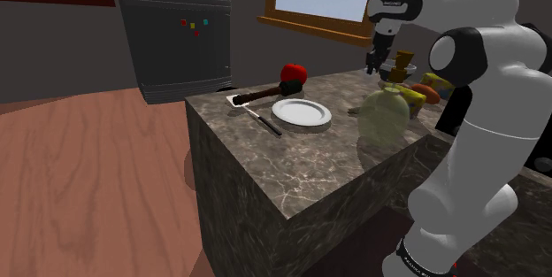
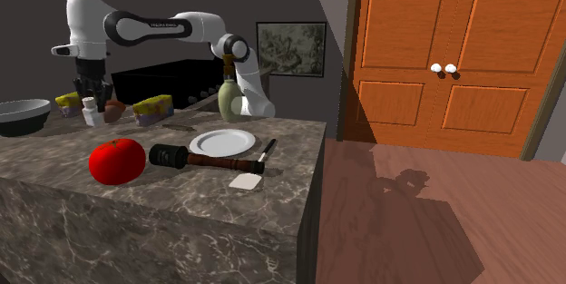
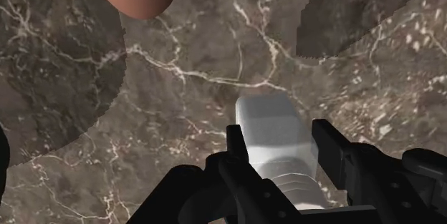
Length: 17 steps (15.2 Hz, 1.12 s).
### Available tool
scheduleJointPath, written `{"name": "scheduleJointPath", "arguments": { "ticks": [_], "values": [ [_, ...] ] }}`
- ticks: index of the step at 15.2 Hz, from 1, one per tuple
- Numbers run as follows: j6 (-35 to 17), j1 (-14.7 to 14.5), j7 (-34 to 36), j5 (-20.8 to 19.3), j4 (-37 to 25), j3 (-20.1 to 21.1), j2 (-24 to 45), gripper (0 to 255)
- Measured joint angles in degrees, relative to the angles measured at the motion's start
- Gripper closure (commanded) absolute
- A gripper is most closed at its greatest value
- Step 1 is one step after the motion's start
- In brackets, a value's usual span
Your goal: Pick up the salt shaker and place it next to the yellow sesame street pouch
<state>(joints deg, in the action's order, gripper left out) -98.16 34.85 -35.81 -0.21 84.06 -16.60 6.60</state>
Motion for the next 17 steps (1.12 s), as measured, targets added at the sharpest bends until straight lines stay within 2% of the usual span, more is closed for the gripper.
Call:
{"name": "scheduleJointPath", "arguments": {
  "ticks": [5, 12, 13, 17],
  "values": [
    [-4.4, -0.3, 0.5, -0.4, 5.3, 0.2, -1.0, 255],
    [-5.4, -0.3, 0.5, -0.4, 6.4, 0.2, -1.1, 255],
    [-5.4, -0.3, 0.5, -0.4, 6.4, 0.2, -1.1, 0],
    [-5.4, -0.3, 0.5, -0.4, 6.4, 0.2, -1.1, 0]
  ]
}}
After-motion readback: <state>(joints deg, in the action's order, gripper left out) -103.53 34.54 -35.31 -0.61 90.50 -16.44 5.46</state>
